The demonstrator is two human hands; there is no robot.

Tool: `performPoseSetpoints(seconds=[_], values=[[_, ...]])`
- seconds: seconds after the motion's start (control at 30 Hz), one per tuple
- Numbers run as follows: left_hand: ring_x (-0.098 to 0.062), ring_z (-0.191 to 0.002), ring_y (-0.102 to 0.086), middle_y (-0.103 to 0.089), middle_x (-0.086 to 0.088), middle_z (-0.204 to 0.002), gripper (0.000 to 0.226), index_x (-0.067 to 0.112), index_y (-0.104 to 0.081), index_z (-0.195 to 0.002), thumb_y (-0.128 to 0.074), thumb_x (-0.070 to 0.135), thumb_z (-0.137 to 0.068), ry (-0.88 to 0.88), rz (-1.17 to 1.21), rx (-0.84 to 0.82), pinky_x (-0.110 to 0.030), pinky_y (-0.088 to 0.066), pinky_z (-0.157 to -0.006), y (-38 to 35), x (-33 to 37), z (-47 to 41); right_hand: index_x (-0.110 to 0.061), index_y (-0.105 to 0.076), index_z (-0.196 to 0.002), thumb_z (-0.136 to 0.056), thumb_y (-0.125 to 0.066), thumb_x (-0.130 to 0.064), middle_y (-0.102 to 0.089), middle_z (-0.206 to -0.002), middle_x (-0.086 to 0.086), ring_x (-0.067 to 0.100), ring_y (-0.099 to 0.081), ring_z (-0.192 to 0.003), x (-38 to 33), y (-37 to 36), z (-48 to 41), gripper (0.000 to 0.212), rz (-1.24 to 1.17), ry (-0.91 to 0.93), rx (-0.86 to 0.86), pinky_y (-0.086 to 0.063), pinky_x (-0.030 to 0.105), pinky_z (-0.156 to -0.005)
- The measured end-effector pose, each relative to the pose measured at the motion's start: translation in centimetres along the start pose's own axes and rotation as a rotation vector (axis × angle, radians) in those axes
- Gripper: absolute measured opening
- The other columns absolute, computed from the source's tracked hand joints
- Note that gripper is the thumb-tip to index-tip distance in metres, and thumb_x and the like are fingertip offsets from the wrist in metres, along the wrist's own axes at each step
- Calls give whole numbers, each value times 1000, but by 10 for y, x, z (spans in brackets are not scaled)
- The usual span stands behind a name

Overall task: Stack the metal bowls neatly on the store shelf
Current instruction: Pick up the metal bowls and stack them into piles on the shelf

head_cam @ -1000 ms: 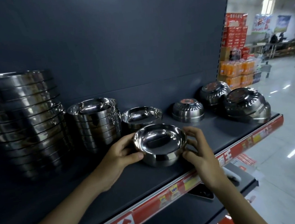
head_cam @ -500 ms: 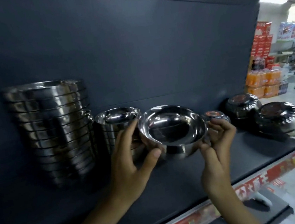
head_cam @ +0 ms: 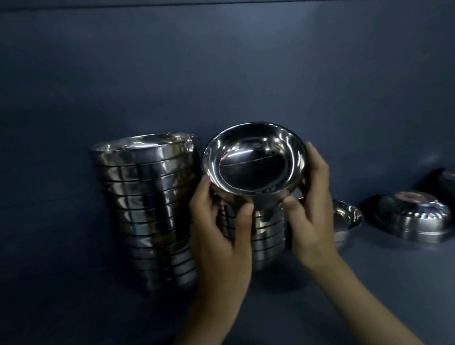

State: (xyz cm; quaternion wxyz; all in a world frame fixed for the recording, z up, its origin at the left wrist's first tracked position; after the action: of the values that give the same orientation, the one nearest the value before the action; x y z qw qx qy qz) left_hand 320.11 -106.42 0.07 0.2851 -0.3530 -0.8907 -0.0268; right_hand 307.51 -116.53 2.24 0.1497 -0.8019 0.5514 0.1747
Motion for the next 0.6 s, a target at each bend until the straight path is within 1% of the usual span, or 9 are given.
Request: performPoseSetpoints(seconds=[0.07, 0.13, 0.2, 0.27, 0.33, 0.4, 0.47, 0.5, 0.6], values=[[-18, -139, -45, -47, -4, -149, 55, 16, -35, -144, -58, 24, -95, 7, -56, -4, -48, -42, -111, 0, -6, 1, -7, -21, -154, -92, -47, -32, -42, -147, -25, 11, -45, -138, 11, -4, 1, 72, 19, -13, -20, -37, 24, -108], [-16, -142, -41, -42, -1, -153, 53, 29, -33, -146, -54, 30, -97, -5, -172, -25, -48, -40, -112, -1, -10, 2, -10, -19, -156, -94, -45, -33, -43, -146, -31, 7, -43, -138, 22, -6, 2, 71, -3, -60, -29, -35, 22, -110], [-13, -146, -34, -37, -1, -157, 54, 30, -29, -149, -50, 31, -99, -48, -315, -57, -41, -37, -116, -4, -11, 2, -18, -17, -156, -95, -43, -32, -42, -143, -38, 0, -41, -138, 31, -6, 3, 68, -26, -117, -29, -33, 15, -108], [-11, -148, -29, -35, -6, -158, 54, 25, -30, -150, -47, 30, -100, -94, -448, -78, -31, -30, -119, -7, -11, 2, -25, -15, -155, -98, -44, -25, -41, -139, -43, -5, -40, -137, 39, -7, 4, 64, -49, -170, -45, -33, 14, -108], [-10, -150, -24, -31, -6, -160, 55, 26, -29, -151, -45, 33, -100, -84, -527, -115, -22, -22, -120, -11, -14, 4, -34, -14, -154, -100, -44, -20, -46, -134, -41, -3, -45, -133, 46, -10, 5, 63, -43, -206, -84, -35, 22, -108], [-10, -151, -19, -26, -4, -162, 57, 36, -22, -153, -42, 40, -99, -43, -576, -161, -15, -16, -119, -13, -19, 7, -39, -17, -154, -100, -43, -22, -54, -123, -36, -1, -52, -122, 54, -11, 8, 62, 7, -237, -110, -37, 19, -102], [-11, -151, -17, -23, -4, -163, 59, 44, -14, -152, -39, 45, -98, -16, -612, -198, -21, -18, -119, -15, -24, 11, -39, -21, -153, -98, -44, -24, -58, -116, -28, 0, -55, -114, 58, -10, 11, 61, 58, -265, -114, -39, 13, -96], [-13, -152, -17, -22, -6, -163, 60, 44, -13, -152, -39, 46, -98, -16, -629, -208, -26, -22, -119, -16, -25, 12, -40, -24, -152, -97, -44, -24, -59, -115, -23, 2, -56, -112, 59, -9, 12, 61, 80, -275, -113, -41, 14, -96], [-21, -150, -23, -25, -12, -161, 61, 37, -16, -153, -43, 41, -98, -39, -671, -226, -40, -33, -118, -17, -25, 14, -37, -31, -149, -96, -47, -26, -60, -123, -13, 7, -56, -117, 56, -6, 15, 56, 125, -269, -118, -44, 27, -103]])
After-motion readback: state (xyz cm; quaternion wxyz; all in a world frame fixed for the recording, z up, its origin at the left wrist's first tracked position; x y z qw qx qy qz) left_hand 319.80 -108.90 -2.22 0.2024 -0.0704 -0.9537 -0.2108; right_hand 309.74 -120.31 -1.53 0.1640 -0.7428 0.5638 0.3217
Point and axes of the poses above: each hand's wrist, its own z-axis away from the middle knuckle, its own y-axis out of the back of the hand, x = y × z, the point moved 8 cm from there along -z, towards the middle knuckle
